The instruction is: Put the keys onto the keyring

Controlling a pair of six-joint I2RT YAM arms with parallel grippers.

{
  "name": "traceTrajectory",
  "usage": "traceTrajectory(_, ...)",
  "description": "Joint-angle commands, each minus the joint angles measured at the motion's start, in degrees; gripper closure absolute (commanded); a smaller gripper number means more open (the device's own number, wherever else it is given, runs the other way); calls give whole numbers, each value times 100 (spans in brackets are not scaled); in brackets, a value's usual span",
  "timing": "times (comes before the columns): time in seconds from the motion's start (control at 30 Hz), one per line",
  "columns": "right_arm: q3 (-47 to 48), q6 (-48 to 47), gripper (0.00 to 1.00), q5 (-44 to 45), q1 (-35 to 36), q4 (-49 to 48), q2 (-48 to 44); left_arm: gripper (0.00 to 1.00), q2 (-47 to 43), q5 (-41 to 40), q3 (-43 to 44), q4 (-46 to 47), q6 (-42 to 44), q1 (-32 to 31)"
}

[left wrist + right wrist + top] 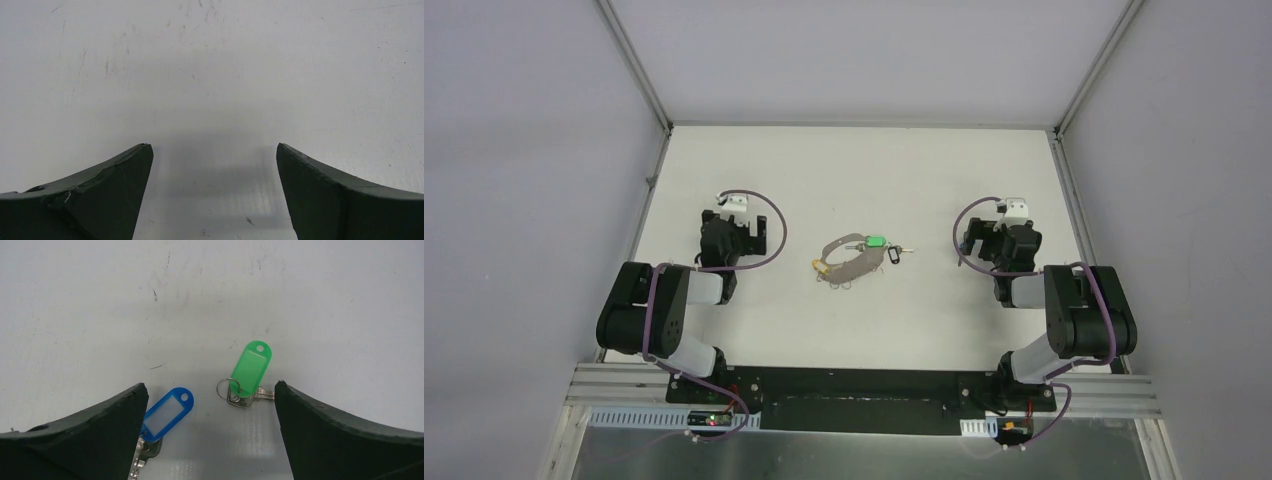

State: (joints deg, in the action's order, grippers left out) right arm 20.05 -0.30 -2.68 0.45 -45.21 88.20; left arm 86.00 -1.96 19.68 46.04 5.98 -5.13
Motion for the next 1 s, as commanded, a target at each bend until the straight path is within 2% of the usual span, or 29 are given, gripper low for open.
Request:
traceTrajectory(0.0, 157, 3, 0, -73, -36, -335, -14, 1, -13, 90, 137, 142, -67, 54)
traceTrajectory(0.33, 161, 3, 0, -71, -36, -326, -20, 1, -18, 77, 139, 134, -64, 55)
traceTrajectory(0.4, 158, 3, 0, -66, -36, -330, -14, 1, -173, -109, 232, -109, -120, 51)
traceTrajectory(0.43, 157, 3, 0, -71, -36, -330, -13, 1, -397, -73, 391, -531, -97, 47)
traceTrajectory(0.5, 158, 3, 0, -67, -36, -330, -13, 1, -962, 144, 1025, -2288, -348, 47)
traceTrajectory(0.63, 266, 11, 0, 73, -36, -118, -80, 1, -1343, -70, 2556, -5453, -1952, 47)
traceTrajectory(0.7, 920, 155, 0, 220, -36, 1492, -603, 1, -1279, 252, 3120, -6480, -2440, 47)
traceTrajectory(0.77, 1848, 596, 0, 607, -36, 3226, -826, 1, -1258, 795, 3415, -7049, -2793, 42)
traceTrajectory(0.87, 3168, 1568, 0, 894, -36, 5311, -753, 1, -1518, 1467, 3309, -7081, -3513, 49)
traceTrajectory(0.97, 3794, 2073, 0, 389, -36, 6295, -542, 1, -1793, 2016, 2906, -6768, -4379, 52)
